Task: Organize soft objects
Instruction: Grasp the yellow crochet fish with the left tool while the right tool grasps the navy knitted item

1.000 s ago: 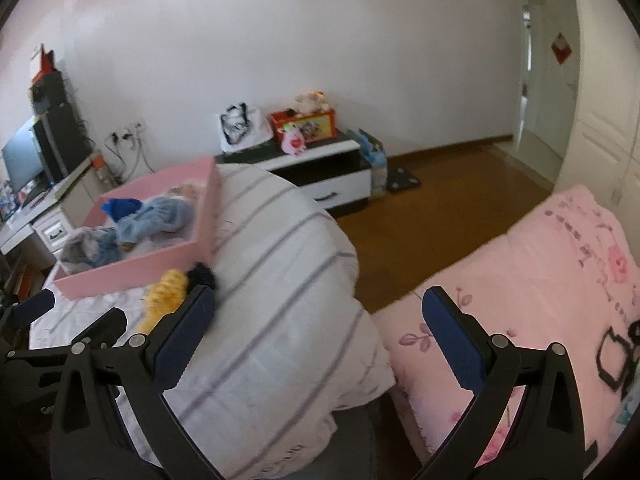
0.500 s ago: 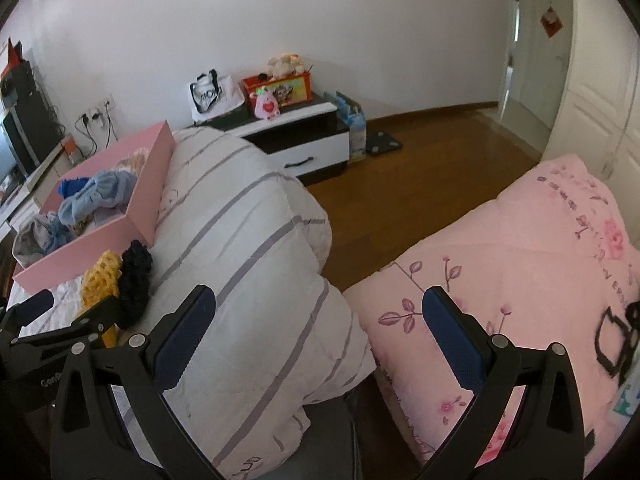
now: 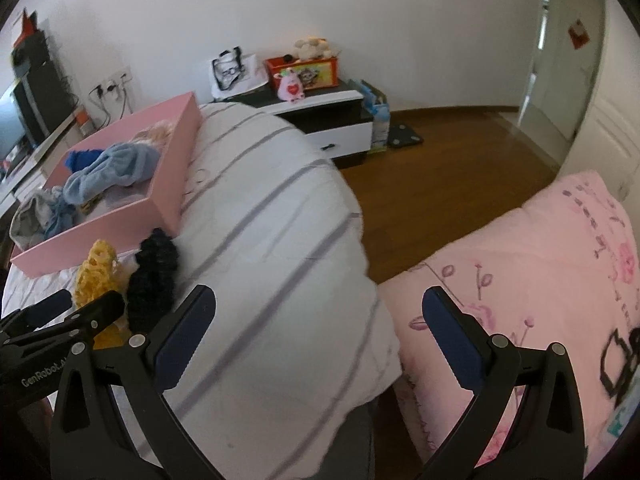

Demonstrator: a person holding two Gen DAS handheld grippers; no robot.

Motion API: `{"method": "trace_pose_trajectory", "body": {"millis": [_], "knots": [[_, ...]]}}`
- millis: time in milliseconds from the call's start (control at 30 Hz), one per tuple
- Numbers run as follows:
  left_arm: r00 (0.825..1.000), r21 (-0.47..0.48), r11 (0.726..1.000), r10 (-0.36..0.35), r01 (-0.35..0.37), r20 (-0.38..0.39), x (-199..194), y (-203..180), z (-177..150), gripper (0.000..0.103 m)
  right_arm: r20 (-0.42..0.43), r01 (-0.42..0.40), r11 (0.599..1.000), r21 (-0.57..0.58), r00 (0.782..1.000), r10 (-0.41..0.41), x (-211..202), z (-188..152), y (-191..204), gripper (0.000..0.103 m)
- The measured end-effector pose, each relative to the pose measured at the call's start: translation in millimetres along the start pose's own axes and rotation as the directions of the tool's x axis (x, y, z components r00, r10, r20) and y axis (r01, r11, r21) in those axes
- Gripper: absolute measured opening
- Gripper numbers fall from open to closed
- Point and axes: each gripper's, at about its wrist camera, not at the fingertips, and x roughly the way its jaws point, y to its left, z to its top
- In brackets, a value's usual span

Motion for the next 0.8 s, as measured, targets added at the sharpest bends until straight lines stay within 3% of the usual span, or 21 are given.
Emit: {"method": "trace_pose_trajectory", "body": {"millis": [167,300,500,633,733,800], "knots": [[1.000,-0.007,1.000,0.021,-0.021,0.015,-2.2,20.1,-3.8,0.084,-0.016,-0.023,0.997,-0.071,1.000,0.022,7.8,2.2,30.6,0.103],[0.994,-0.022,0.996,0.092,-0.091,0.056,-6.6,35.3,-8.2,0.084,-0.036,-0.038,0.992,-0.124,0.999,0.034,15.4,3.9,55.5,0.103],[0.998,-0.060,0.997,0.045,-0.043,0.035,-3.5,60.5,-14.1,0.083,-0.060,-0.070,0.983,-0.172,0.996,0.061,29.9,6.9,84.1,0.103],[0.999,-0.036,0.999,0.020,-0.019,0.038,-3.3,61.8,-16.8,0.082,-0.090,-0.073,0.984,-0.165,0.994,0.059,43.2,7.6,86.8,0.103],[0.999,-0.020,1.000,0.013,-0.012,0.052,-5.8,57.5,-20.2,0.071,-0.096,-0.070,0.982,-0.176,0.994,0.054,51.8,6.5,91.9,0.103],[0.999,-0.023,0.999,-0.022,0.023,0.050,-6.3,53.3,-21.1,0.052,-0.079,-0.057,0.978,-0.200,0.996,0.042,52.2,4.7,95.0,0.101]]}}
